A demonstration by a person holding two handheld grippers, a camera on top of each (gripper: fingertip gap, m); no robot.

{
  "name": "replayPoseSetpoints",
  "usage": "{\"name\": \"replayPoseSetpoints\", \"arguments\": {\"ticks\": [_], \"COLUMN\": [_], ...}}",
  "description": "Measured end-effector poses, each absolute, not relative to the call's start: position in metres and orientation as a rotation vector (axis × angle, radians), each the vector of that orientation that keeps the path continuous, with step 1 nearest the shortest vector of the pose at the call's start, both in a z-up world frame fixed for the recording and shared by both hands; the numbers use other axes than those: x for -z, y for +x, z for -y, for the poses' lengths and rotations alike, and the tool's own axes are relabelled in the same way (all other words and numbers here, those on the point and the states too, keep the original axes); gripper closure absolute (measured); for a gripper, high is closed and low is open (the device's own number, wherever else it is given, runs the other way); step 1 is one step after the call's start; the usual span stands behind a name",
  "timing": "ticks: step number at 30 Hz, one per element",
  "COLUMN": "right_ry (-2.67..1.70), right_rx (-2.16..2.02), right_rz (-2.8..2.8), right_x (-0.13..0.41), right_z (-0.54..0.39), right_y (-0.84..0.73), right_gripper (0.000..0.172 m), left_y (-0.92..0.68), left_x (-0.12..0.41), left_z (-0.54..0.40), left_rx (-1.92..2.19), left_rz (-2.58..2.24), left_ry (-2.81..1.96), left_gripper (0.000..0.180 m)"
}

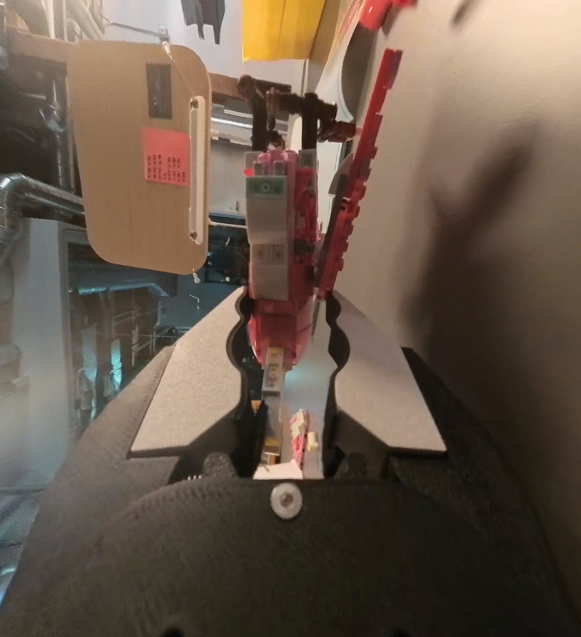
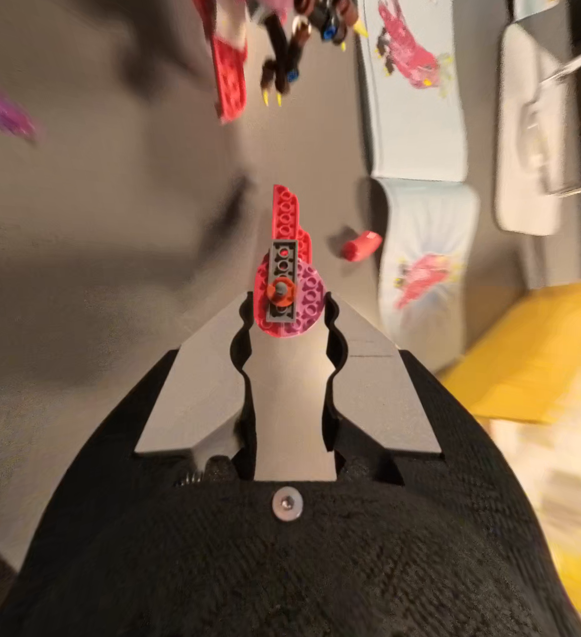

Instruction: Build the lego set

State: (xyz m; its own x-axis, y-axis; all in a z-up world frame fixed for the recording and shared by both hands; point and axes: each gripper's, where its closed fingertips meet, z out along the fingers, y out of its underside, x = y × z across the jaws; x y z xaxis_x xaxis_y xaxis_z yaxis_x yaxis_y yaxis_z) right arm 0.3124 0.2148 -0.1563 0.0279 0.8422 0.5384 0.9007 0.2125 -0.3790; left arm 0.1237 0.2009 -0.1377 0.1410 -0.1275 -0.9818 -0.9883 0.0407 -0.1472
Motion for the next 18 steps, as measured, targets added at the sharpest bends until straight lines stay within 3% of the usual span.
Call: {"name": "replayPoseSetpoints", "arguments": {"ticks": [6,11,18], "right_ry": [-0.774,-0.429,-0.38], "right_rx": [1.204,1.291,0.974], "right_rz": [2.224,2.383,2.481], "right_x": [0.119,0.137,0.16], "right_z": [-0.235,-0.218,-0.181], "right_y": [0.338,0.322,0.279], "right_gripper": [0.132,0.132,0.129], "left_y": [0.123,0.125,0.126], "left_x": [0.122,0.125,0.128], "left_z": [-0.199,-0.198,-0.197], "left_rx": [-0.961,-0.927,-0.901], "left_rz": [-1.112,-1.118,-1.128], "left_ry": [-1.31,-1.327,-1.345], "left_gripper": [0.138,0.138,0.138]}}
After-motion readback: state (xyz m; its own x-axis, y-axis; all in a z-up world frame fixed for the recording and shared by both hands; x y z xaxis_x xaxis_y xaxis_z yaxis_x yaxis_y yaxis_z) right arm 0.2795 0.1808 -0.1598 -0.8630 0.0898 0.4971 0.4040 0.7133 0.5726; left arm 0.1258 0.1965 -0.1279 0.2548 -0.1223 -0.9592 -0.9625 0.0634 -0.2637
